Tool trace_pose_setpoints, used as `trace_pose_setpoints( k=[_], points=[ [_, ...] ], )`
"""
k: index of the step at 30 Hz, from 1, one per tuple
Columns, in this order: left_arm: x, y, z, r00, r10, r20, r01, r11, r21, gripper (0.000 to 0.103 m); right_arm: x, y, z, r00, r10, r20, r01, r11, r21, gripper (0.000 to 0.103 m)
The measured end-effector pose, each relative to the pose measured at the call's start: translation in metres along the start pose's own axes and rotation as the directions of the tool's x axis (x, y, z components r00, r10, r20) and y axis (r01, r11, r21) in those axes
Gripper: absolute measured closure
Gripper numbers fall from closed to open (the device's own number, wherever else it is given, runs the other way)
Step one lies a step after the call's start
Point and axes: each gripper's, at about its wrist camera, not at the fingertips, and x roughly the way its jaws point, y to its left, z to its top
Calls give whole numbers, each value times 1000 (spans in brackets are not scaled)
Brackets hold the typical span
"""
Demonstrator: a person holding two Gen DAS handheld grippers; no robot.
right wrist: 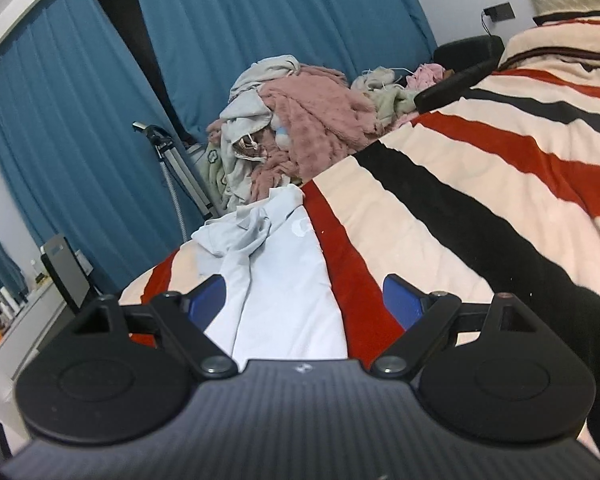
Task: Fold clothes
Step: 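Move the open left gripper to the hem end of the folded T-shirt, then grasp the hem end with the left gripper while the right gripper grasps it too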
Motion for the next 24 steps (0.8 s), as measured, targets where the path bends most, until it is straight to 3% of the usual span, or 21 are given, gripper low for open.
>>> trace_pose_setpoints(
  k=[4,9,12,16,17,19,22,24],
  points=[
    [-48,-27,-20,990,-35,139,18,992,124,99,-5,-3,1,1000,11,2,-11,1000,24,16],
    [-109,-61,-47,947,-103,305,13,959,283,99,-13,-9,5,999,29,13,-30,998,62,16],
    [-139,-91,-72,912,-183,367,31,923,384,99,-14,-19,9,1000,29,9,-30,992,121,16],
    [-167,-142,-116,865,-315,390,74,849,523,99,-17,-28,13,1000,12,19,-15,985,172,16],
    [-166,-155,-126,864,-344,368,91,826,557,99,-18,-30,14,1000,-2,23,-2,986,169,16],
    [-155,-177,-141,884,-379,273,155,789,594,99,-17,-36,16,1000,-9,21,5,986,168,15],
    [-128,-195,-155,912,-394,111,257,762,594,99,-10,-44,18,999,18,-27,-13,985,173,15],
    [-115,-199,-163,924,-376,72,262,757,599,97,-3,-49,17,996,50,-76,-36,983,177,15]
  ],
)
